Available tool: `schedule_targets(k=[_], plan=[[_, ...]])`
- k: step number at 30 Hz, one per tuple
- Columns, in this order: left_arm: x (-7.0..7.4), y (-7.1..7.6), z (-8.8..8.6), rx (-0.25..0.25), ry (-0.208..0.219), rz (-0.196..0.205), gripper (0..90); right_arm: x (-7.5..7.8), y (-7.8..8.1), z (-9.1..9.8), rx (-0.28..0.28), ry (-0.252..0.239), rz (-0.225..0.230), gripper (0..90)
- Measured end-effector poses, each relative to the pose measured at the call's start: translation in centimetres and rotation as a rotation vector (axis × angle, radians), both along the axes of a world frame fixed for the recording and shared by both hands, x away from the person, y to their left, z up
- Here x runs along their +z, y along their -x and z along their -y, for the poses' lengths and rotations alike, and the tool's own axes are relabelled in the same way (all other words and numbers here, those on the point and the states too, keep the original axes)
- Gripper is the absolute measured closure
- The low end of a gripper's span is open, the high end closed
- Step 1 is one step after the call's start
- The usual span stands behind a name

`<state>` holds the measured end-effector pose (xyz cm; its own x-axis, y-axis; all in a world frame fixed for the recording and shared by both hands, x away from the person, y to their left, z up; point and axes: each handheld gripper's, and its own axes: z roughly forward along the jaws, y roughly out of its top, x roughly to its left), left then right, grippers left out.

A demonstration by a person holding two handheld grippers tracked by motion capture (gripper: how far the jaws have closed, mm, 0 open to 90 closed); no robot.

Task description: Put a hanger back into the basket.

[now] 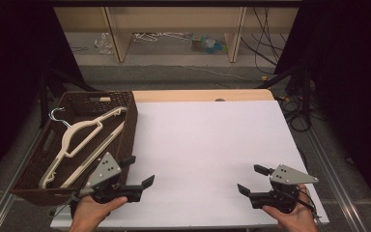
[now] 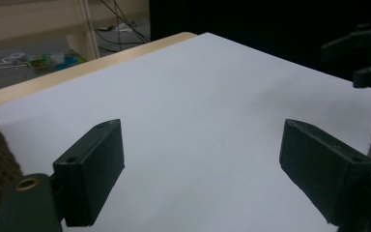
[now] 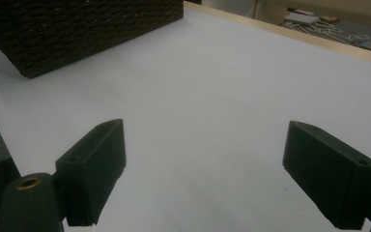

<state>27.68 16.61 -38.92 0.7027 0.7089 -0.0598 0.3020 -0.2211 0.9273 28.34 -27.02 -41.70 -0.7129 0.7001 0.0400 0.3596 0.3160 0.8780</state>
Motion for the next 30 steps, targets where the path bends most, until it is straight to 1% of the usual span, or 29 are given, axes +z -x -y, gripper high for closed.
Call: schedule_targets(k=[1,3,4,6,7,8,9,10,11,12,13,14,15,16,17,18,19,20,21,22,23,24,25,27,29,30], plan=[[-0.2,0.2,0.2,0.004,-0.011,0.008,16.1,0.0,0.0,0.0,0.0,0.0,0.007,16.4],[-0.7,0.5,0.5,-0.007,-0.017,-0.006,16.2,-0.1,0.0,0.0,-0.008,0.002,0.028,16.4],[-0.9,0.6,0.6,-0.009,-0.021,-0.01,16.2,-0.1,0.1,-0.1,-0.006,0.0,0.018,16.4],[-1.2,1.0,0.7,-0.001,-0.022,-0.013,16.3,-0.1,0.1,0.0,-0.009,-0.003,0.022,16.4],[-1.4,1.2,0.8,0.005,-0.009,-0.013,16.3,-0.1,0.1,0.0,-0.014,-0.006,0.027,16.5],[-1.6,1.4,0.8,0.006,-0.007,-0.015,16.3,-0.1,0.1,-0.1,-0.01,-0.018,0.027,16.5],[-1.9,1.6,0.8,0.0,-0.008,-0.016,16.2,0.0,0.2,0.0,-0.008,-0.008,0.025,16.4],[-2.1,1.9,0.9,0.002,-0.021,-0.013,16.3,0.0,0.3,0.0,-0.017,-0.006,0.033,16.5],[-2.4,2.1,1.0,0.003,-0.025,-0.005,16.3,0.0,0.4,0.0,-0.016,-0.009,0.032,16.5],[-2.7,2.4,1.0,0.009,-0.046,0.002,16.3,0.0,0.4,-0.1,-0.012,-0.019,0.051,16.5],[-3.0,2.6,1.0,0.005,-0.041,0.002,16.3,0.0,0.5,-0.2,-0.01,-0.028,0.044,16.4],[-3.1,2.8,1.1,0.007,-0.04,-0.001,16.3,0.2,0.7,-0.1,-0.008,-0.018,0.031,16.5],[-3.3,2.9,1.1,0.008,-0.037,0.0,16.4,0.1,0.8,-0.2,-0.009,-0.02,0.038,16.5],[-3.4,3.0,1.0,0.006,-0.044,0.006,16.5,0.2,1.0,-0.2,-0.009,-0.024,0.031,16.5],[-3.5,3.1,1.1,0.005,-0.044,0.008,16.5,0.1,1.0,-0.2,-0.014,-0.025,0.053,16.4],[-3.7,3.1,1.1,0.003,-0.038,0.009,16.5,0.1,1.2,-0.2,-0.007,-0.032,0.045,16.5],[-3.7,3.2,1.1,0.007,-0.044,0.015,16.4,0.1,1.4,-0.2,-0.009,-0.036,0.041,16.5],[-3.7,3.1,1.1,0.009,-0.056,0.026,16.5,0.0,1.5,-0.2,-0.012,-0.031,0.046,16.5],[-3.7,3.1,1.0,0.01,-0.058,0.027,16.5,0.0,1.7,-0.2,-0.021,-0.037,0.064,16.5],[-3.7,3.1,1.0,0.019,-0.047,0.02,16.5,-0.1,1.9,-0.2,-0.022,-0.046,0.05,16.5],[-3.7,3.1,1.0,0.023,-0.042,0.02,16.5,-0.2,2.0,-0.2,-0.014,-0.06,0.057,16.4],[-3.7,3.0,0.8,0.014,-0.05,0.036,16.7,-0.1,2.1,-0.1,-0.012,-0.046,0.057,16.5],[-3.7,3.1,0.9,0.028,-0.039,0.023,16.7,-0.1,2.3,-0.1,-0.013,-0.05,0.055,16.5],[-3.6,3.1,0.7,0.025,-0.034,0.036,16.7,-0.1,2.4,0.0,-0.026,-0.058,0.076,16.5],[-3.6,3.1,0.6,0.031,-0.043,0.039,16.7,-0.1,2.5,0.2,-0.02,-0.06,0.06,16.4],[-3.6,3.0,0.5,0.027,-0.057,0.05,16.7,-0.2,2.5,0.2,-0.031,-0.058,0.076,16.5]])
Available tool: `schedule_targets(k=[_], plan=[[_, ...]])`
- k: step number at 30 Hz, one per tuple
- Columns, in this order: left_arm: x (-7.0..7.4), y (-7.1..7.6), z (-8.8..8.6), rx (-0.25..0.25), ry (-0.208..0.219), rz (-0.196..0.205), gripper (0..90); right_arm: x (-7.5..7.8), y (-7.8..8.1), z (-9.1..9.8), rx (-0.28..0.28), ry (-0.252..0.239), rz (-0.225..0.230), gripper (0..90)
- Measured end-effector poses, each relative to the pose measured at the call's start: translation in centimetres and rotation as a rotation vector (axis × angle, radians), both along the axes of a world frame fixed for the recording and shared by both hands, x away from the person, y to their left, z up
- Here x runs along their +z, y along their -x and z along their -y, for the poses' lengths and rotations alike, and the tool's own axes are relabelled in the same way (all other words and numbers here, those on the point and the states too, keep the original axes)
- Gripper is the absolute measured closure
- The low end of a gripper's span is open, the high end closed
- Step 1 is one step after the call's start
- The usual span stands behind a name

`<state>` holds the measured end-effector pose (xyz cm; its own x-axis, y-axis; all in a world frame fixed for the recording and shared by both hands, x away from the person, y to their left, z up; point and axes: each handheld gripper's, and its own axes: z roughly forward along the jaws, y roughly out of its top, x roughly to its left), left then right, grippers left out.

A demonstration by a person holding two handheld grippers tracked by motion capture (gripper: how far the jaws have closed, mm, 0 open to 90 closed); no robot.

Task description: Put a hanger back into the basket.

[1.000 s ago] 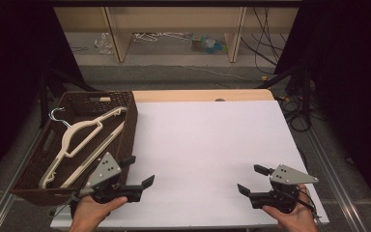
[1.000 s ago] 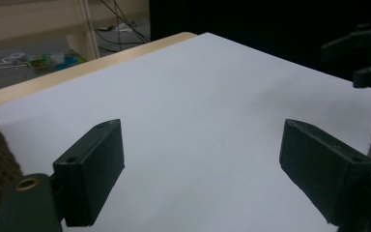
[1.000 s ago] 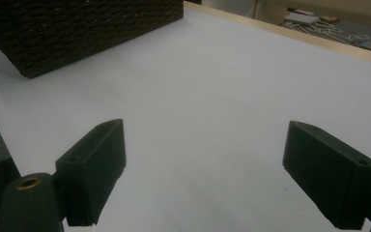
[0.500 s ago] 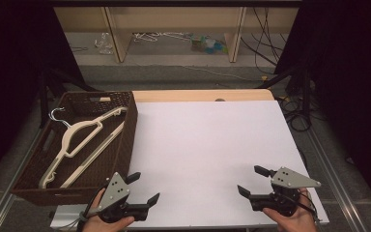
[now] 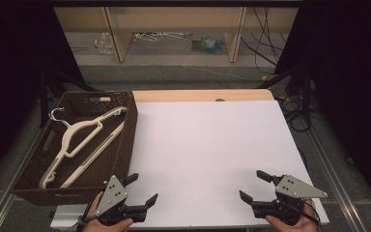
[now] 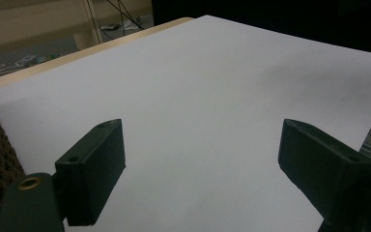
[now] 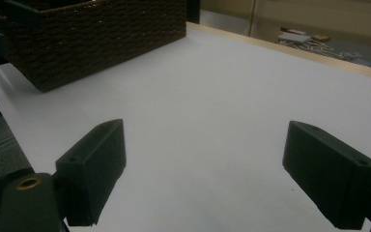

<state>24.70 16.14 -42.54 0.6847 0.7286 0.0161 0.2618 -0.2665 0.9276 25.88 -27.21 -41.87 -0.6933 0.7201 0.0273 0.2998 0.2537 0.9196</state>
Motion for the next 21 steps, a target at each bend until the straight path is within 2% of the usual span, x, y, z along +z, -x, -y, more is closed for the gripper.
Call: schedule_targets(k=[1,2,3,4,5,12,14,15,17,18,21], plan=[[-0.04,0.04,0.05,0.006,0.007,-0.009,16.7,-0.12,-0.12,-0.05,0.008,-0.008,0.0,16.4],[-0.04,-0.04,-0.01,0.003,0.003,-0.002,16.7,-0.08,-0.13,0.02,0.007,0.003,-0.005,16.5],[-0.04,-0.08,-0.05,0.001,0.002,0.001,16.7,-0.16,-0.15,-0.04,0.009,-0.008,-0.007,16.5],[-0.09,-0.02,0.03,0.008,0.018,-0.011,16.7,-0.13,-0.12,0.06,-0.001,0.014,-0.009,16.5],[-0.08,-0.04,0.0,0.007,0.017,-0.009,16.7,-0.27,-0.19,-0.07,0.006,-0.005,-0.005,16.5],[0.0,-0.14,-0.21,0.007,0.009,-0.005,16.7,-0.2,-0.18,-0.01,0.005,0.008,-0.009,16.4],[-0.03,-0.13,-0.17,0.01,0.019,-0.011,16.7,-0.26,-0.2,-0.07,0.003,0.004,-0.003,16.5],[-0.05,-0.23,-0.22,0.002,0.015,-0.001,16.7,-0.27,-0.2,-0.09,0.003,0.005,-0.002,16.5],[-0.08,-0.23,-0.22,0.004,0.014,-0.006,16.7,-0.35,-0.26,-0.14,0.01,-0.006,0.003,16.5],[-0.1,-0.19,-0.18,0.011,0.022,-0.013,16.7,-0.28,-0.25,-0.07,0.014,0.007,-0.005,16.5],[-0.11,-0.2,-0.18,0.013,0.023,-0.012,16.7,-0.31,-0.27,-0.06,0.01,0.006,-0.004,16.5]])
